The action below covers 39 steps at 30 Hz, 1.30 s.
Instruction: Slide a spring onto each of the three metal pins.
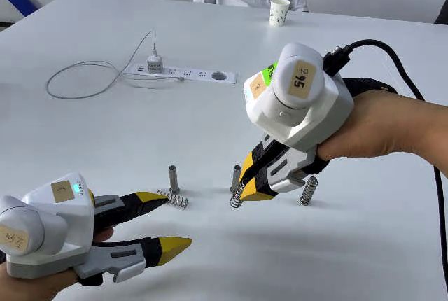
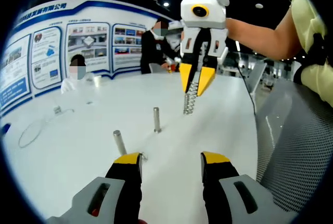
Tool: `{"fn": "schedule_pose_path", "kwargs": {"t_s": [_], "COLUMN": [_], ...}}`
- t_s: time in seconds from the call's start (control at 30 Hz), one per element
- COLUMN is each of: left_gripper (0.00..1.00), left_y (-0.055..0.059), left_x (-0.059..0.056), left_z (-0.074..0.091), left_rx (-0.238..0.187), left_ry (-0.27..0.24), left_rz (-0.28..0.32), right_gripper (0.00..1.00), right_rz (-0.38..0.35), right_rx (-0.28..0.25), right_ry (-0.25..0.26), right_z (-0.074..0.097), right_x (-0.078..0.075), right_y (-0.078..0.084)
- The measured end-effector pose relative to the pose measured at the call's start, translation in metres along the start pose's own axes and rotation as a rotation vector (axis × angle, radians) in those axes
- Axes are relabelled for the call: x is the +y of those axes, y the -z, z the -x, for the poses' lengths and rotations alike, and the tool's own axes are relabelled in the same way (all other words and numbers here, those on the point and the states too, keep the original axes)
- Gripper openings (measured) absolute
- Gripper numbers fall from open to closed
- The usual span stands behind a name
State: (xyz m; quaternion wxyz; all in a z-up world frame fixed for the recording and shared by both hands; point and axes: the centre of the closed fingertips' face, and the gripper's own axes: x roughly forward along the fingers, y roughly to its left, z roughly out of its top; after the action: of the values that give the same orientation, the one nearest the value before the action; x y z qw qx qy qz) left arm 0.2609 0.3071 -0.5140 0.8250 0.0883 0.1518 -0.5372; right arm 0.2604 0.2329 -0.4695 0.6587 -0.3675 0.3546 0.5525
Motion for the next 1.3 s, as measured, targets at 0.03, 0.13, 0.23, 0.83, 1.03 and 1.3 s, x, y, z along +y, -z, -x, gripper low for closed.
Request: {"fn": "schedule_pose_path", "kwargs": {"t_s": [0.03,0.13,0.23,0.83,1.03,1.3], "left_gripper": [0.47,0.48,0.49,0.52,0.53,0.53], "left_y": [0.0,-0.001,-0.001,0.003,0.004,0.006], "left_x": [0.001,0.002,0.002,0.002,0.004,0.006], "left_z": [0.001,0.003,0.004,0.008,0.009,0.011], "left_rx": [-0.001,-0.004,-0.007,-0.005,-0.007,-0.008], "left_ry": [-0.005,-0.015,-0.021,-0.038,-0.044,-0.052], "left_rz": [0.004,0.013,0.018,0.035,0.039,0.044], "right_gripper": [0.12,0.12,0.12,0.12,0.12,0.12], "right_rz": [-0.001,-0.002,-0.003,-0.003,-0.01,-0.016], "right_rx": [0.004,0.012,0.02,0.073,0.079,0.108], "right_ry": [0.004,0.011,0.017,0.047,0.05,0.04], "right_z": [0.001,0.002,0.003,0.008,0.006,-0.003], "right_x": [-0.002,-0.007,-0.011,-0.041,-0.051,-0.061], "right_y": [0.001,0.003,0.004,0.008,0.004,0.008]}}
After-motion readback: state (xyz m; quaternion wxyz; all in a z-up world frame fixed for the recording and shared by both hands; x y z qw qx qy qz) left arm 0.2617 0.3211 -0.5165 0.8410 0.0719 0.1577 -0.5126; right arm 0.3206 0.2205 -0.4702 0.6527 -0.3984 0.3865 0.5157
